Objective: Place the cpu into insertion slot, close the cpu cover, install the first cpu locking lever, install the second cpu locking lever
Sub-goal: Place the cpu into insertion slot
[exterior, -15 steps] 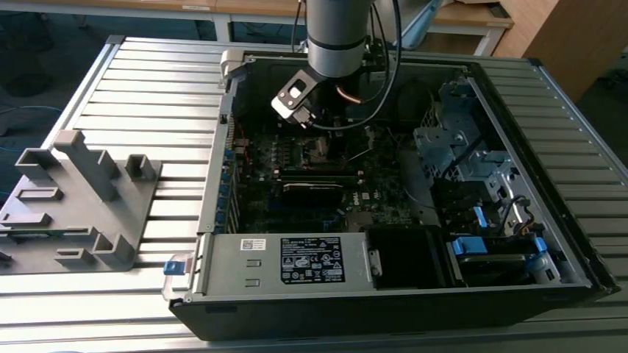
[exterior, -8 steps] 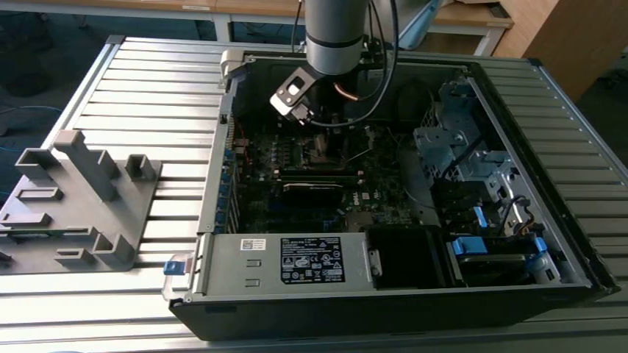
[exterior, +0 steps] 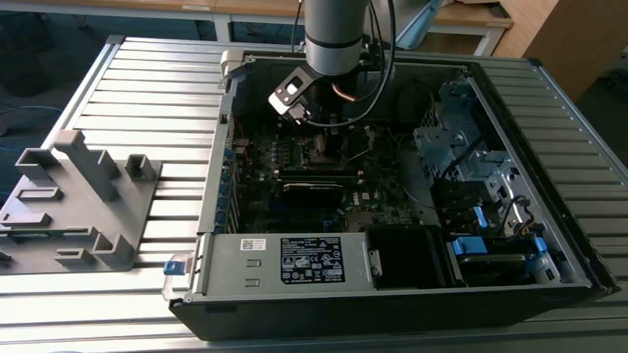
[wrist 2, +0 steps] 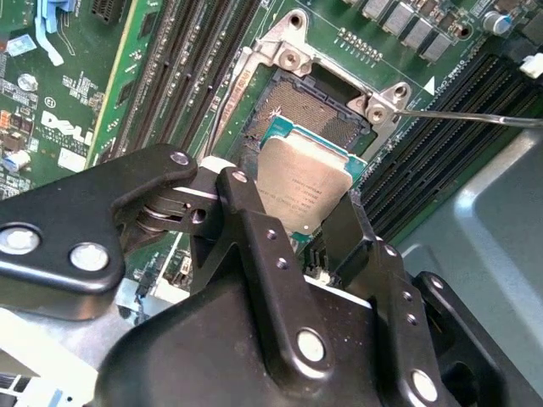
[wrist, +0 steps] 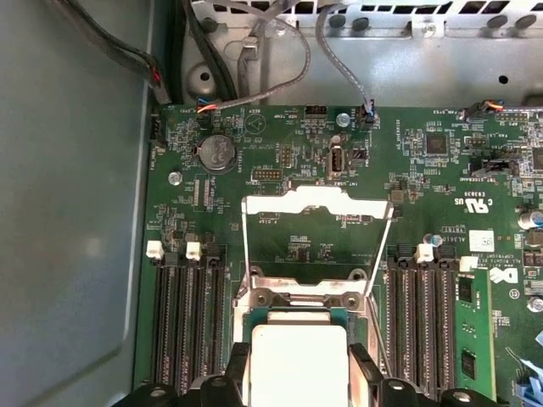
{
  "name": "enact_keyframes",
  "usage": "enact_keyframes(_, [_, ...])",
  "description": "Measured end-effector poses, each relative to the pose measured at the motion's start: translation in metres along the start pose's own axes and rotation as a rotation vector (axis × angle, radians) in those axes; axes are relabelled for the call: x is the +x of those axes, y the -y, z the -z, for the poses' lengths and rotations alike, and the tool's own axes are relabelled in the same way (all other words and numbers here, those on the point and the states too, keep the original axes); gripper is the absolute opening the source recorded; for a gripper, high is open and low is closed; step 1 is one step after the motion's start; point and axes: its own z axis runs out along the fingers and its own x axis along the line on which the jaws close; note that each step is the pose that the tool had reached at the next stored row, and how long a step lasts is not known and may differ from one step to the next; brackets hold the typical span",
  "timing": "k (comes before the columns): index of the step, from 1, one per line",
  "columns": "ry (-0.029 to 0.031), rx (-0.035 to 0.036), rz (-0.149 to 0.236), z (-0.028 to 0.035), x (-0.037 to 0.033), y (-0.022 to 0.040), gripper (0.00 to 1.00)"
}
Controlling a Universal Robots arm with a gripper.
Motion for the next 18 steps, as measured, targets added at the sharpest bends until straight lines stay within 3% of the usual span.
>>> enact_keyframes(1, [-0.0002,0.0027,0.000,-0.0002,0.0001,0.0000,0.54])
enact_keyframes(3, [-0.0005,0.0289,-0.001,-0.0006,0.0000,-0.0001,0.54])
enact_keyframes(4, [-0.0003,0.0332,-0.001,-0.0005,0.0000,-0.0001,0.54])
enact_keyframes(13, [-0.0007,0.0360,0.003,-0.0042,-0.0009,0.0004,0.54])
enact_keyframes(18, [-0.0009,0.0360,0.005,-0.0069,-0.0009,0.0049,0.54])
